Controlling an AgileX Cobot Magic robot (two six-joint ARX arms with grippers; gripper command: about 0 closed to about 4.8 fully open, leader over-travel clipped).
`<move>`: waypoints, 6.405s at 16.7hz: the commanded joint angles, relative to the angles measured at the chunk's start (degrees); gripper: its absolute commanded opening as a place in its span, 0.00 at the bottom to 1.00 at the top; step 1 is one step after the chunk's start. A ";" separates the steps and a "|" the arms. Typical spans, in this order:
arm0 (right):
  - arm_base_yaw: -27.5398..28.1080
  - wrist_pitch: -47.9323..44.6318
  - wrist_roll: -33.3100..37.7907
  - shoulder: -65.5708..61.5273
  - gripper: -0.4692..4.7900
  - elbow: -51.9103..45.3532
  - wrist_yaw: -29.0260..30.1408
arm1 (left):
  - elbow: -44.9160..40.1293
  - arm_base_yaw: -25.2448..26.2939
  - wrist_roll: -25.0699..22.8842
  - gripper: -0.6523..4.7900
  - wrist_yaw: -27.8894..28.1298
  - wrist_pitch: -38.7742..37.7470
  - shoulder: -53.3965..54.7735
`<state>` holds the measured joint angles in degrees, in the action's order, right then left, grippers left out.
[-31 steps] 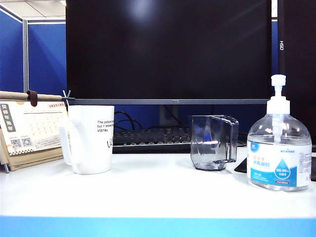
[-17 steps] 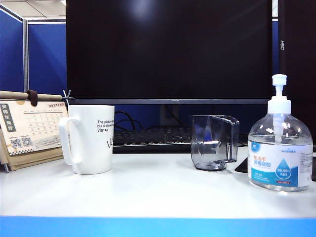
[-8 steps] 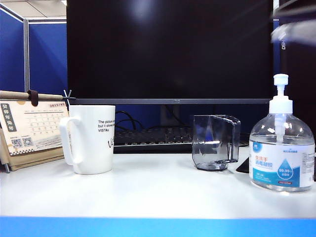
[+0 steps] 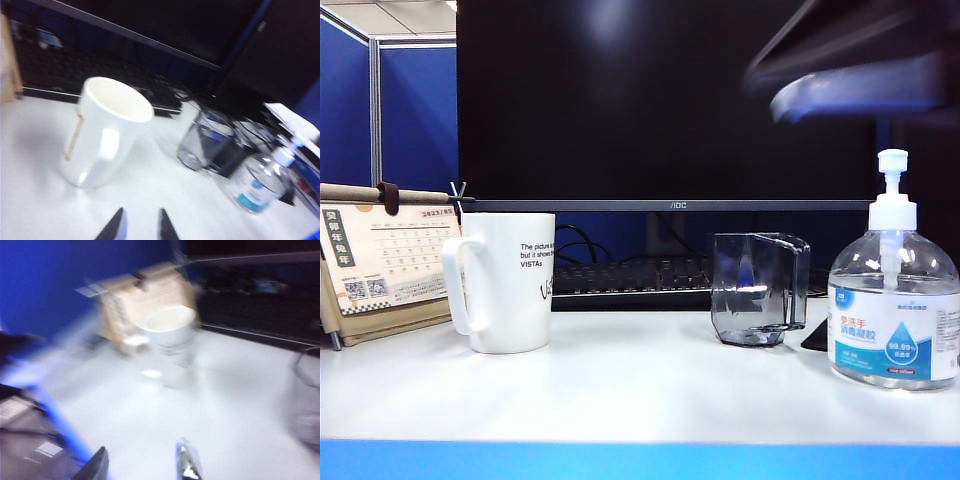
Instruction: Swap the positions of the transparent plastic cup and the white ceramic cup.
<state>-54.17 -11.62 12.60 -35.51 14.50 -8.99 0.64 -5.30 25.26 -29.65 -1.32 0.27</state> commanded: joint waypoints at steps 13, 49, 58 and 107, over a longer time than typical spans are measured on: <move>4.13 -2.58 -0.98 -28.13 0.55 9.75 -25.55 | 0.15 0.09 -3.06 0.29 0.48 -1.84 -0.02; 21.92 -17.77 -0.44 -46.62 0.55 9.70 -11.43 | 0.17 0.09 -4.33 0.29 0.28 -4.00 -0.02; 24.85 -25.00 -0.68 -50.10 0.55 9.70 -11.82 | 0.17 0.09 -5.22 0.29 0.26 -5.01 -0.02; 29.35 -36.87 -8.22 -59.19 0.08 18.62 3.69 | 1.86 0.09 -11.78 0.14 9.35 -8.83 -0.02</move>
<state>-23.77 -47.18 3.90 -95.61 33.01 -6.26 2.83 -5.28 14.09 -20.38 -11.38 0.30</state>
